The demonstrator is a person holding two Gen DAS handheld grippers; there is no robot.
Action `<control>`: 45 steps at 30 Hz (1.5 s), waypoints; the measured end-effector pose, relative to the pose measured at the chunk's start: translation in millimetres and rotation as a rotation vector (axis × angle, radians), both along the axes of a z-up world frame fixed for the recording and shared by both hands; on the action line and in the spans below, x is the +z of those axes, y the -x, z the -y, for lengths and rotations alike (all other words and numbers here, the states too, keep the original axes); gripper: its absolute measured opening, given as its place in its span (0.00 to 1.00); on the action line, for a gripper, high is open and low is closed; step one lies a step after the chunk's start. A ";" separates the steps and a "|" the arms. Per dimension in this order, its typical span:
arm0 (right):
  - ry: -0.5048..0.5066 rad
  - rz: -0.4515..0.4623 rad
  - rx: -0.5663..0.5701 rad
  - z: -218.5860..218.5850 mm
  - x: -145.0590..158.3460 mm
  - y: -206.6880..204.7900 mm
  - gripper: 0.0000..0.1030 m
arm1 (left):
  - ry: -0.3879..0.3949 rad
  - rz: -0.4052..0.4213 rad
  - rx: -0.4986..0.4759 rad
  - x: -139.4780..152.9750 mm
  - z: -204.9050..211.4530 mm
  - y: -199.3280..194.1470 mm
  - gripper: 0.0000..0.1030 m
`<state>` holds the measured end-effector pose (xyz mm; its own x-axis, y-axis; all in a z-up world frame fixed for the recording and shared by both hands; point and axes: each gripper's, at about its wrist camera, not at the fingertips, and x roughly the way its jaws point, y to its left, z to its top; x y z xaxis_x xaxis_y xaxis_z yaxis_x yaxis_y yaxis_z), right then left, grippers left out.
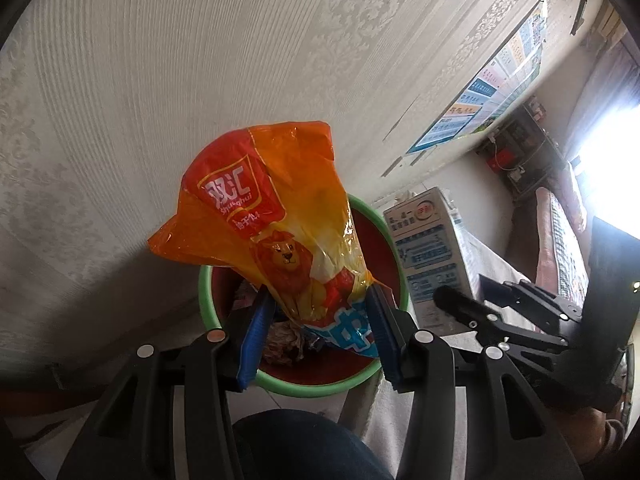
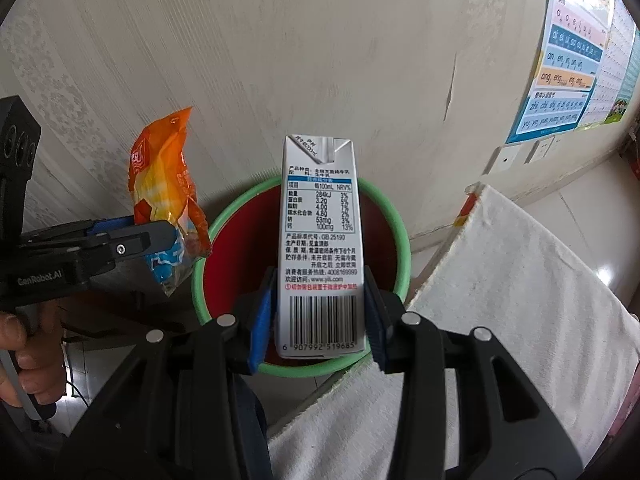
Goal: Collect trash
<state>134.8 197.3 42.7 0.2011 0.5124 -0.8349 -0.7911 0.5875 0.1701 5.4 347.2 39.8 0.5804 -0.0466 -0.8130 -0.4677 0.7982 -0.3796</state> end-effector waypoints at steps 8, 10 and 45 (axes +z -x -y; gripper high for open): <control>0.031 -0.004 0.001 -6.7 -8.8 -1.3 0.49 | 0.007 -0.002 -0.009 -3.5 -2.5 -10.9 0.62; 0.037 0.004 -0.003 -6.1 -8.3 -0.3 0.63 | 0.012 0.004 -0.004 -2.4 -1.8 -10.6 0.67; 0.038 0.263 -0.683 367.6 14.9 76.0 0.95 | -0.152 0.248 -0.369 8.4 303.4 -22.2 0.92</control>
<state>58.8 -170.3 57.7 0.6618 0.1727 -0.7295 -0.2582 0.9661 -0.0056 27.6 43.9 48.2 0.7247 -0.1776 -0.6658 -0.0520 0.9494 -0.3098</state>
